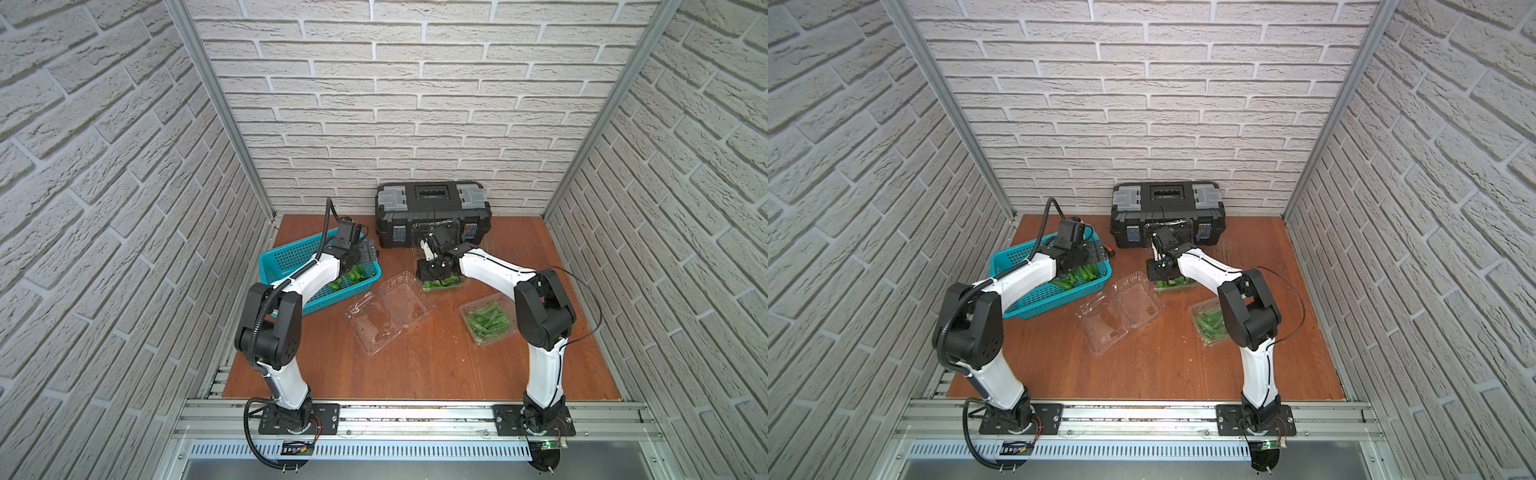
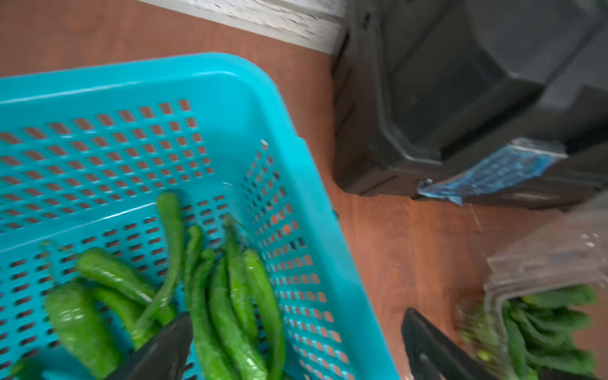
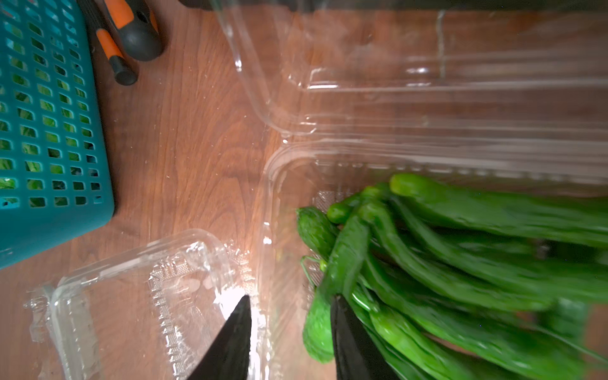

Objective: Take small green peppers out of containers
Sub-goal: Adjust the basket at the center of the board.

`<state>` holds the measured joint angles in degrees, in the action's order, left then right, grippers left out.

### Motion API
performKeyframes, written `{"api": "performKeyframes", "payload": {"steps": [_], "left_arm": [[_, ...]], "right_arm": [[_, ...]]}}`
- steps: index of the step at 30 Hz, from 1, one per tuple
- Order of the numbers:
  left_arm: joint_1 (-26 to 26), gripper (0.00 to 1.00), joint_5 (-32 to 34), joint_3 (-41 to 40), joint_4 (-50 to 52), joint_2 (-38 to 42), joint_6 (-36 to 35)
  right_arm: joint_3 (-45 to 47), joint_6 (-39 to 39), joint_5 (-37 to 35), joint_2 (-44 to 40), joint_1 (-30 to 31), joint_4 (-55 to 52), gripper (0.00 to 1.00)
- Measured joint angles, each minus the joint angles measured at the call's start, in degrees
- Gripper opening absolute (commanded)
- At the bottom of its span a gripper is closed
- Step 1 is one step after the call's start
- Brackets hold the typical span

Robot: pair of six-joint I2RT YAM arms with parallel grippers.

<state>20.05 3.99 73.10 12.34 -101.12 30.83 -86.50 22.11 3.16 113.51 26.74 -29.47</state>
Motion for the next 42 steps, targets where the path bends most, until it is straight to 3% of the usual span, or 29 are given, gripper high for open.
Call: {"api": "performKeyframes", "payload": {"steps": [20, 26, 32, 38, 42], "left_arm": [[4.5, 0.98, -12.02, 5.35, 1.09, -5.38, -4.42], [4.9, 0.98, -14.88, 5.64, 1.14, -5.6, -5.53], [5.7, 0.98, -18.47, 6.47, 0.11, -5.99, -5.73], [5.62, 0.98, -17.84, 5.79, -2.8, -5.01, -5.14], [5.07, 0.98, -13.9, 2.8, -5.84, -0.96, -3.26]], "right_arm": [[2.1, 0.17, -1.77, 3.32, 0.0, -0.72, 0.3], [2.1, 0.5, -1.62, 4.04, 0.0, -0.33, 0.16], [2.86, 0.42, -2.51, 2.99, 0.0, -0.26, 0.13], [3.21, -0.31, -3.37, -2.84, 0.0, -1.25, 0.11], [2.12, -0.76, -2.51, -6.6, 0.02, -1.6, 0.11]]}}
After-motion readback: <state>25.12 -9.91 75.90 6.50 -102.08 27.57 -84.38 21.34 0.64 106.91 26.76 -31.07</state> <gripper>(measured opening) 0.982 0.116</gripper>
